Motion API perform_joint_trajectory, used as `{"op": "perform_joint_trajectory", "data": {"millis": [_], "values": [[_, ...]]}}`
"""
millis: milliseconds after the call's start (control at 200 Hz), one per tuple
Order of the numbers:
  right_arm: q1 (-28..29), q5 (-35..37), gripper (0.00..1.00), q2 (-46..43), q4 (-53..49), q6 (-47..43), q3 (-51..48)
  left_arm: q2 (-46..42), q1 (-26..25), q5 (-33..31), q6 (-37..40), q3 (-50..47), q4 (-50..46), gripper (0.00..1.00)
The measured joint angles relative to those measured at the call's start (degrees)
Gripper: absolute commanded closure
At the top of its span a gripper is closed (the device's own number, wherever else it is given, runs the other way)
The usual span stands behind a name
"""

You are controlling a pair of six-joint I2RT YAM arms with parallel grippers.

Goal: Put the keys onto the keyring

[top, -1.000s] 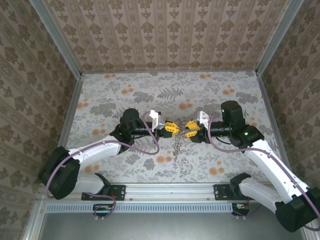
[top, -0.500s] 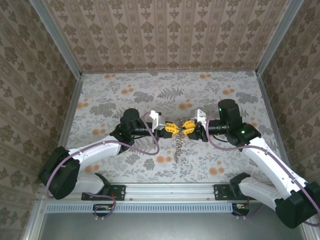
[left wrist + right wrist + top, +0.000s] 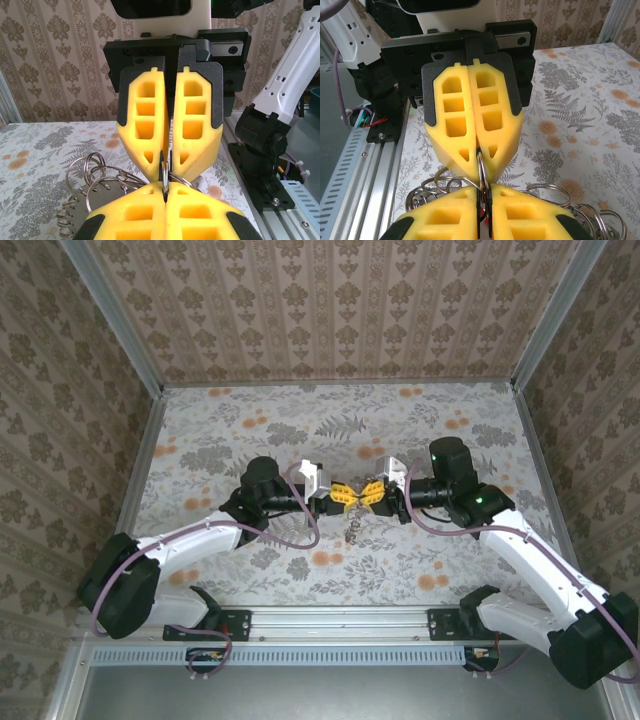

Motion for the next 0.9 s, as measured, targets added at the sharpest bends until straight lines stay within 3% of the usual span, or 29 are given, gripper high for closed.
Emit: {"op": "perform_joint_trajectory", "data": {"millis": [65, 165, 235, 355, 570, 775, 900], "values": [[0.04, 0.39, 1.0, 0.09, 0.11, 0.35, 0.0, 0.0, 0.07, -0.39, 0.0, -0.07, -0.07, 1.0], [0.17, 1.11, 1.0, 0.42, 0.2, 0.46, 0.0, 0.0, 0.11, -1.2, -0.02, -0.37, -0.02, 1.0], [0.22, 1.66, 1.0, 0.52, 0.13, 0.37, 0.0, 0.0, 0.09, -1.95, -0.02, -0.37, -0.68, 0.9], [0.87, 3.19, 1.0, 0.55, -1.53, -1.62, 0.0, -0.74, -0.07, -2.56, 2.58, 0.24, -5.53, 0.83], [1.55, 5.92, 1.0, 1.14, -7.63, -6.12, 1.4, -2.56, -1.05, -2.62, 10.88, 6.08, -21.66, 0.83], [3.28, 7.69, 1.0, 1.25, -9.77, -8.09, 2.36, -2.27, -2.16, -3.08, 14.91, 8.87, -29.2, 0.83], [4.0, 8.79, 1.0, 1.84, -10.84, -8.63, 2.89, -1.27, -2.71, -4.02, 16.31, 10.12, -31.65, 0.93]]}}
